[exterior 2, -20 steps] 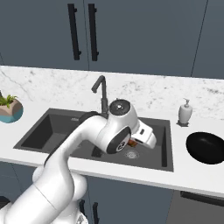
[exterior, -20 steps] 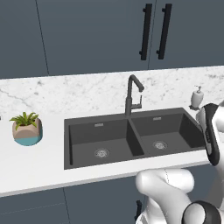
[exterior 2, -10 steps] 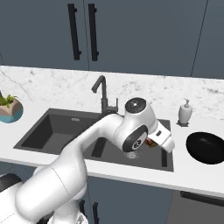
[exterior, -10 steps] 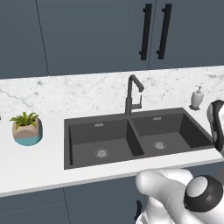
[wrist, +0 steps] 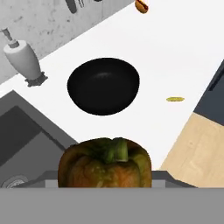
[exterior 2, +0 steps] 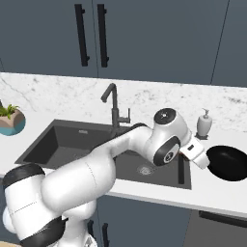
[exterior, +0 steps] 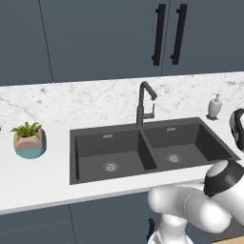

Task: Pick the bell pepper from the sink and place it in the bowl. Then pick the bowl and place it in the microwave. Then close the microwave door and press the start button.

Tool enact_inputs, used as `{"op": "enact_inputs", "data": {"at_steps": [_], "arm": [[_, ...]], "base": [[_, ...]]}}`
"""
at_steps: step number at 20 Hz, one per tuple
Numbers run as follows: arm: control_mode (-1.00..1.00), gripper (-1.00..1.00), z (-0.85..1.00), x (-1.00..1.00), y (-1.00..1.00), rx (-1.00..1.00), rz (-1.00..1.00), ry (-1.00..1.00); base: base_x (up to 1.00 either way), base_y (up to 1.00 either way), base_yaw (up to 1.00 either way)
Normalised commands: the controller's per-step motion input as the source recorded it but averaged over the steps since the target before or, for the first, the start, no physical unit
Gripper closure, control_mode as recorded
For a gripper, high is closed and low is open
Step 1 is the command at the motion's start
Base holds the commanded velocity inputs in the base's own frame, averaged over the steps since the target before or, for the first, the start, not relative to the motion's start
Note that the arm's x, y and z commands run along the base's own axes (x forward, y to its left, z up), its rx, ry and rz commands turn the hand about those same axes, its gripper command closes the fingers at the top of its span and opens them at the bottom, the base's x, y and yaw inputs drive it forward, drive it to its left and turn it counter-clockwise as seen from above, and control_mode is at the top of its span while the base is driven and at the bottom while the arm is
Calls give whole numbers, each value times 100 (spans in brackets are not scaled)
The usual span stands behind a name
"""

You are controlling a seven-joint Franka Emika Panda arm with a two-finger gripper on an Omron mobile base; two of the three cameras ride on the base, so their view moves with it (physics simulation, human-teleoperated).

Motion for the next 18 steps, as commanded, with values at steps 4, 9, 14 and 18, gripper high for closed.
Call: {"op": "enact_inputs", "data": {"at_steps": [4, 9, 14, 18], "arm": [[-100, 100, 0, 33, -68, 0, -17, 0], [-100, 100, 5, 35, -70, 3, -13, 0], [-100, 100, 2, 22, -73, 8, -8, 0], [-100, 100, 1, 29, -57, 15, -1, 0]], "base": [[0, 0, 0], [0, 0, 0], [0, 0, 0], [0, 0, 0]]}}
